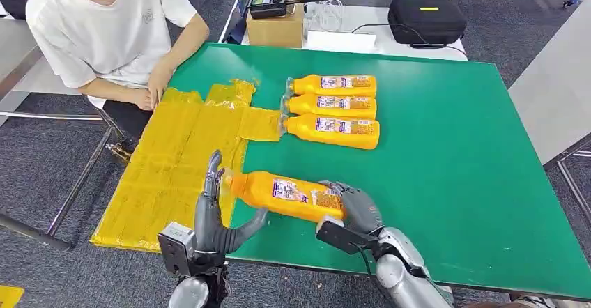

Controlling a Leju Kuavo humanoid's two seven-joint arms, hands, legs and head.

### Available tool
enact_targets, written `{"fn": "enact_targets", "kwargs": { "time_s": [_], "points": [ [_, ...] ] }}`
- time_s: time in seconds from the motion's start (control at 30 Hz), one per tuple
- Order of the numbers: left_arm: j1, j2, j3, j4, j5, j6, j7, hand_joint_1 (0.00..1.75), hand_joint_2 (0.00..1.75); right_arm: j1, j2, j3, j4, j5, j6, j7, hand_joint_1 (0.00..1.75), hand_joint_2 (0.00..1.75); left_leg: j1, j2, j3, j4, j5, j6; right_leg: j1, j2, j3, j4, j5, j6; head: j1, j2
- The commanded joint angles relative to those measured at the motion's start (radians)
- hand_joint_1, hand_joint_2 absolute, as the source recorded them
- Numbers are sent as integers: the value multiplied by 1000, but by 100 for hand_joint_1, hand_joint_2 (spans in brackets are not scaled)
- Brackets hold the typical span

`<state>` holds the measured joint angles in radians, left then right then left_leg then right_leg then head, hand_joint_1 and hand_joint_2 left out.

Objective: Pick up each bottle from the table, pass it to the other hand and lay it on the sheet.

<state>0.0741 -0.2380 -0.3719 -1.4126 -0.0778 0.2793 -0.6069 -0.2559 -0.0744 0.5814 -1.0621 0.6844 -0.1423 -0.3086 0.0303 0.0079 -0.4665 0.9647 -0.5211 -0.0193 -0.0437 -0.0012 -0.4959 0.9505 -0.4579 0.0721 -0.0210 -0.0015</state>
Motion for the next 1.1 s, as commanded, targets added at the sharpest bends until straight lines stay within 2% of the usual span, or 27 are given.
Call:
{"fn": "enact_targets", "kwargs": {
  "time_s": [0.03,0.13,0.2,0.3,0.47,0.6,0.67,0.7,0.8,0.87,1.0,1.03,1.07,1.1],
  "points": [
    [23,1,51,-116,-69,152,-91,0,175,108,84,-175,-175,-51,-62,-64,175,175,1,-1,1,-1,-1,2,2,0,0,0,-1,-5,0,0],
    [44,25,27,-290,-23,271,-91,0,175,163,131,-237,-260,-93,-101,-71,175,175,1,0,-1,1,-1,1,2,1,-2,1,-1,-4,0,0],
    [62,40,17,-402,24,294,-91,0,175,194,154,-269,-302,-131,-129,-86,175,175,1,0,-2,1,-1,1,2,0,-3,2,-1,-4,0,0],
    [105,32,32,-520,85,248,-91,0,175,239,180,-328,-356,-152,-213,-93,175,175,2,0,-1,1,-2,3,3,1,-2,1,-2,-6,0,0],
    [110,32,32,-527,87,242,-91,0,175,242,180,-333,-359,-150,-221,-93,175,175,1,0,0,-1,-1,3,2,1,0,-1,0,-5,0,0],
    [115,21,31,-534,99,209,-91,0,175,249,206,-399,-349,-161,-311,-115,175,175,1,0,0,-1,0,2,2,0,0,-1,0,-6,0,0],
    [117,30,19,-377,229,12,-91,0,175,259,215,-412,-364,-196,-307,-158,175,175,1,-1,1,-2,0,2,2,-1,0,-2,0,-5,0,0],
    [92,56,-20,-305,298,-87,-56,0,175,264,213,-399,-374,-216,-276,-168,175,175,1,-1,2,-3,0,3,3,-1,2,-3,0,-6,0,0],
    [55,66,-67,-165,352,-224,7,0,175,267,219,-329,-392,-239,-200,-189,175,175,0,-3,3,-4,1,3,1,-2,3,-4,0,-5,0,0],
    [50,84,-95,-107,369,-262,-12,0,175,273,206,-248,-412,-238,-149,-191,175,175,0,-1,3,-4,1,3,1,-1,3,-4,0,-5,0,0],
    [35,93,-100,-94,380,-293,19,0,175,264,201,-191,-411,-247,-103,-184,175,175,1,0,3,-3,0,2,2,0,2,-3,0,-6,0,0],
    [31,88,-89,-85,383,-289,46,0,175,261,195,-167,-409,-244,-88,-185,175,175,1,1,3,-3,0,2,2,1,1,-2,0,-5,0,0],
    [22,61,-55,-80,321,-206,52,0,175,256,200,-138,-401,-253,-62,-185,175,175,1,0,2,-2,0,2,1,0,1,-2,0,-4,0,0],
    [1,38,-25,-71,304,-186,69,0,175,246,211,-119,-387,-256,-45,-180,175,175,1,0,3,-3,0,2,2,0,2,-3,0,-6,0,0]
  ]
}}
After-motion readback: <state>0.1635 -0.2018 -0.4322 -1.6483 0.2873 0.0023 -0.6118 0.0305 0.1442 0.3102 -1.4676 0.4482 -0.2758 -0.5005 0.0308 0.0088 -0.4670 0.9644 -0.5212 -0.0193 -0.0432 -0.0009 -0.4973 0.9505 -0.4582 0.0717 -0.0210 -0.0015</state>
